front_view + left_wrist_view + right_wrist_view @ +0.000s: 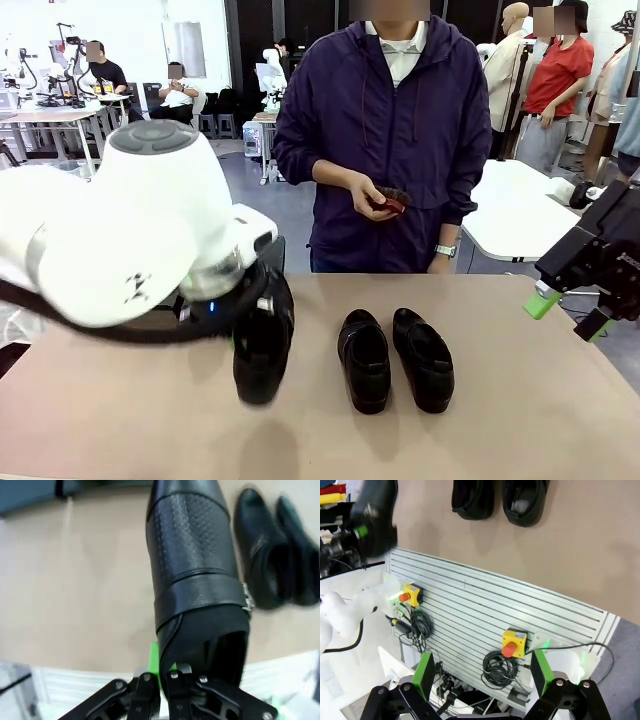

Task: Organize the shoes by placing them on the stand.
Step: Place the Shoe from the middle of the table onto the Shoes Stand.

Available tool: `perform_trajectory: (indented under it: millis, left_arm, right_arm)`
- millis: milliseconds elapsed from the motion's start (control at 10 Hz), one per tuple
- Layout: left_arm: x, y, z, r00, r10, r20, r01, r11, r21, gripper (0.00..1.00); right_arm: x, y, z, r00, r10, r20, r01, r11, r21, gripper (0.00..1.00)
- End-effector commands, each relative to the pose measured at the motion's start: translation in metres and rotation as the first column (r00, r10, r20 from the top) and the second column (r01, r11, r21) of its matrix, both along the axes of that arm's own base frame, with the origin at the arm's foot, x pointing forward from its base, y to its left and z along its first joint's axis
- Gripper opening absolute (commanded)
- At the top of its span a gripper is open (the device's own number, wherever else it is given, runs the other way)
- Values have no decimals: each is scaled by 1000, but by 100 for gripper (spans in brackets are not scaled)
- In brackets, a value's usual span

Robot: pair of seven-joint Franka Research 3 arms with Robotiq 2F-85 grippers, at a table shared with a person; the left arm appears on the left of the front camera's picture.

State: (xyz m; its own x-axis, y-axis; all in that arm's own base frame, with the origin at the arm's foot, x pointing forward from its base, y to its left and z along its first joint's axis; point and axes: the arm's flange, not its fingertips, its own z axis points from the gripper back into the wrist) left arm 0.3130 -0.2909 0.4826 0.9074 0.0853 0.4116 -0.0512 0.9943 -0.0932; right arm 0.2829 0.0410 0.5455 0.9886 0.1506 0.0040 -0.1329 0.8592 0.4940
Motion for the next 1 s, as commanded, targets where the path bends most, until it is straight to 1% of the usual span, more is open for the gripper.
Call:
perform_trajectory:
  millis: [0, 100, 200, 300, 400, 500, 600, 700, 900]
  left_arm:
    - [84, -13, 5, 991, -25, 129, 32, 998, -48, 0]
    - [115, -8, 2, 987, -8, 163, 8, 1000, -1, 0]
    - [140, -6, -5, 986, -118, 121, 115, 993, 34, 0]
    - [160, -4, -12, 973, -196, 118, 191, 980, 54, 0]
    - [178, -2, -17, 954, -273, 124, 264, 961, 81, 0]
    - [190, -1, -15, 959, -231, 162, 226, 973, 48, 0]
    - [187, -7, -11, 984, -101, 144, 106, 994, -31, 0]
    - [180, 4, -32, 969, -223, 105, 217, 974, 61, 0]
    - [180, 4, -32, 969, -223, 105, 217, 974, 61, 0]
  right_arm:
    - [2, -1, 5, 1000, -2, -8, 2, 1000, 2, 100]
    - [2, -1, 5, 1000, -2, -8, 2, 1000, 2, 100]
    - [2, -1, 5, 1000, -2, -8, 2, 1000, 2, 100]
    - [2, -1, 5, 1000, -2, -8, 2, 1000, 2, 100]
    - [2, -1, 5, 1000, -2, -8, 2, 1000, 2, 100]
    - [2, -1, 5, 1000, -2, -8, 2, 1000, 2, 100]
    - [2, -1, 5, 1000, -2, -8, 2, 1000, 2, 100]
    - [2, -1, 5, 1000, -2, -8, 2, 1000, 2, 100]
    - [2, -1, 5, 1000, -2, -8, 2, 1000, 2, 100]
